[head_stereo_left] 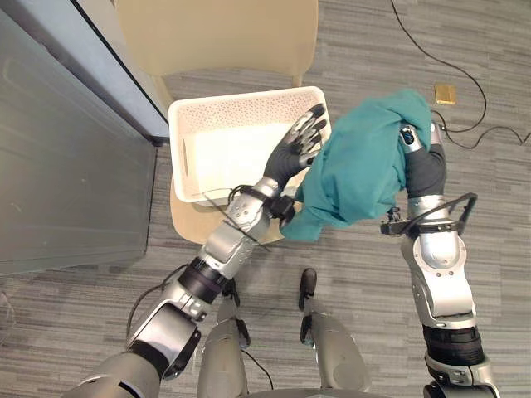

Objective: Pick up the laundry basket with both hands and put the clothes into the washing machine.

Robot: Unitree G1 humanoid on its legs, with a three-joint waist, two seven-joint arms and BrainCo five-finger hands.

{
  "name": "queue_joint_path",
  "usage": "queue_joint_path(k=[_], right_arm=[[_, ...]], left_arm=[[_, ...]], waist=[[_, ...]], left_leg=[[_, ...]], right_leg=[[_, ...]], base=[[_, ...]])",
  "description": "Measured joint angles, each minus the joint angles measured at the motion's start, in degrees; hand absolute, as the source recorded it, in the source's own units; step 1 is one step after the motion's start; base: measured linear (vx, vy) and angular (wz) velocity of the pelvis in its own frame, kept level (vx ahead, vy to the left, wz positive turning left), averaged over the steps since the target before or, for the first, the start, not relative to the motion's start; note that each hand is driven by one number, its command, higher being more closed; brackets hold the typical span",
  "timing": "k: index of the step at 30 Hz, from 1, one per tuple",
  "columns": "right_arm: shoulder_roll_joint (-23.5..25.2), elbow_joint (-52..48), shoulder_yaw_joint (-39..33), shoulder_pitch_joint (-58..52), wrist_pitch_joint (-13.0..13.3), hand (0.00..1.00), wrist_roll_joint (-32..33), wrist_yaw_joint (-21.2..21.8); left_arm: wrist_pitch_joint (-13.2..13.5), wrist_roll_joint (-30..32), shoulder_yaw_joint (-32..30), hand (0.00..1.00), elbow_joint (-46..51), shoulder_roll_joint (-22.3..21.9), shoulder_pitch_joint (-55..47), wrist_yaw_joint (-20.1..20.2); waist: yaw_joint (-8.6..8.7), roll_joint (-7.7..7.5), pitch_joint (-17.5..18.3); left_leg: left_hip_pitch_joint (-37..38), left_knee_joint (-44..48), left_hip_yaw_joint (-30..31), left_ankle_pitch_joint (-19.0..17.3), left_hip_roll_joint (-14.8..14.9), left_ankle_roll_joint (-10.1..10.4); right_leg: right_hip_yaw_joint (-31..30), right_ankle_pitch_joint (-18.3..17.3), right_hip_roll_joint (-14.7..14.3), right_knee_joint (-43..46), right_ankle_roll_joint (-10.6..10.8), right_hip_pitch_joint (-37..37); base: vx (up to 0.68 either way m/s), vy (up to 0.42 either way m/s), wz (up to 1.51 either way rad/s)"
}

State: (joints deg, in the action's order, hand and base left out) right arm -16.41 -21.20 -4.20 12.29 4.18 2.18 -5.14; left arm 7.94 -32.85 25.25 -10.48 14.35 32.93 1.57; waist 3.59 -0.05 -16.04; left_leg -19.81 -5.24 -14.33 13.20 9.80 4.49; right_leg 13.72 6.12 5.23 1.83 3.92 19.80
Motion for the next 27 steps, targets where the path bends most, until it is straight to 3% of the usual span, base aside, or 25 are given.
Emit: queue_joint_path(k=[4,10,16,22,27], right_arm=[[-1.9,0.0,-3.3,-1.8,0.3,1.0,0.0,0.4],[-2.6,0.0,-3.8,-3.9,1.1,1.0,0.0,2.5],[-2.6,0.0,-3.5,-3.9,2.0,1.0,0.1,2.8],[-2.5,0.0,2.1,-3.5,2.0,1.0,0.7,3.0],[-1.5,0.0,8.0,-1.6,2.0,1.0,3.8,4.5]], left_arm=[[-0.1,-0.2,-2.8,0.0,3.1,4.7,-7.7,3.8],[-0.2,-0.7,-3.3,0.0,3.7,5.7,-12.0,7.1],[-0.2,-2.5,-3.3,0.0,3.9,6.1,-12.8,7.3],[-0.2,-2.2,-1.6,0.0,3.9,6.0,-11.1,6.9],[0.1,4.1,2.7,0.0,3.9,6.0,-5.7,6.3]], waist=[[-0.15,0.28,1.2],[-0.88,0.24,2.2],[-0.83,0.19,3.8],[-0.68,0.19,3.8],[-0.7,0.19,3.8]], left_leg=[[0.7,0.0,0.0,0.0,0.0,0.0],[0.7,0.0,-0.1,0.0,0.0,0.0],[0.7,0.0,0.0,0.0,0.1,0.0],[0.5,0.2,0.0,0.0,0.1,0.0],[0.1,0.4,0.1,0.0,0.1,0.0]], right_leg=[[0.0,0.0,0.0,0.0,0.0,-0.7],[0.1,0.0,0.0,0.0,0.0,-0.7],[0.1,0.2,0.0,-0.1,-0.1,-0.7],[0.1,0.3,0.0,-0.1,0.0,-0.7],[0.1,0.3,0.0,0.0,0.0,-0.5]], base=[[0.0,0.0,0.0],[-0.02,-0.003,0.0],[0.0,0.0,0.0],[0.0,-0.002,0.01],[0.0,-0.002,0.02]])
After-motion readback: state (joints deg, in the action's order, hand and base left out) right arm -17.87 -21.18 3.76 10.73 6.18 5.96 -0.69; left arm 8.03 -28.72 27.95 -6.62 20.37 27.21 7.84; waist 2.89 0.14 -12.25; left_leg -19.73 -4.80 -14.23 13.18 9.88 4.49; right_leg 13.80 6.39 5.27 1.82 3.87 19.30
